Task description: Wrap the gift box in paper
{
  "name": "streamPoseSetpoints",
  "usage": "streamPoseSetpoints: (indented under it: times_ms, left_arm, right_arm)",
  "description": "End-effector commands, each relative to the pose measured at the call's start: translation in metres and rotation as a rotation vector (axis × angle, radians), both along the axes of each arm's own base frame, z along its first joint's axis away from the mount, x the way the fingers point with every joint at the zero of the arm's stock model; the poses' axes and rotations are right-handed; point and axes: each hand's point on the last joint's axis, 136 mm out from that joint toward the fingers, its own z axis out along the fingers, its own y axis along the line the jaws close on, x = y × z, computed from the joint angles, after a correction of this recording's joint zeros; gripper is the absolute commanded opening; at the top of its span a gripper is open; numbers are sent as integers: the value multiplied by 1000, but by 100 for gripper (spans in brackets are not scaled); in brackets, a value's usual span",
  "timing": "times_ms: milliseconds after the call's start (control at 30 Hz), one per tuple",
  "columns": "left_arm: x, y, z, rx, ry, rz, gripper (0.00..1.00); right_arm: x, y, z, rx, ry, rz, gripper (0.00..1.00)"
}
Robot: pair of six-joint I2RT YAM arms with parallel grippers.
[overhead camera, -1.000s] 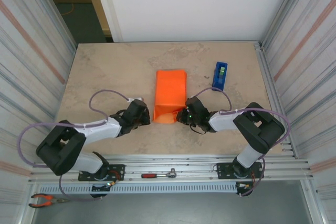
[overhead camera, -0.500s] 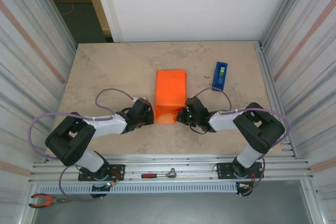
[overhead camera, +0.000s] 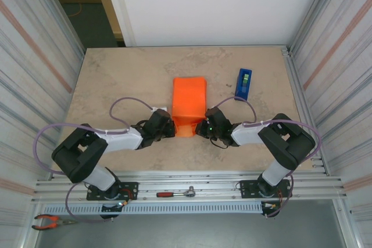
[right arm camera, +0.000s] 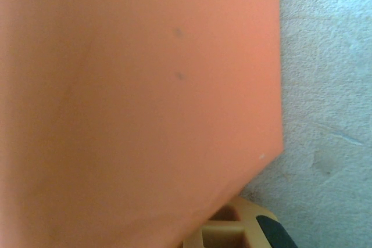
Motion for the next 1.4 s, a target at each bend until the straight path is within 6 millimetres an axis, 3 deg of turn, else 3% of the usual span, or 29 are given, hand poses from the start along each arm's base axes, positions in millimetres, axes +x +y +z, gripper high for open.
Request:
streamPoseSetpoints:
  times_ms: [0,1367]
  left_arm:
    - [2,-8,1,-33,-16,-10,1]
    - [17,-43,4,-173,-171,16,1]
  right_arm:
    - [-28,-15,-37,-115,115,38,0]
    - [-31,-14,-40,-130,129,46,0]
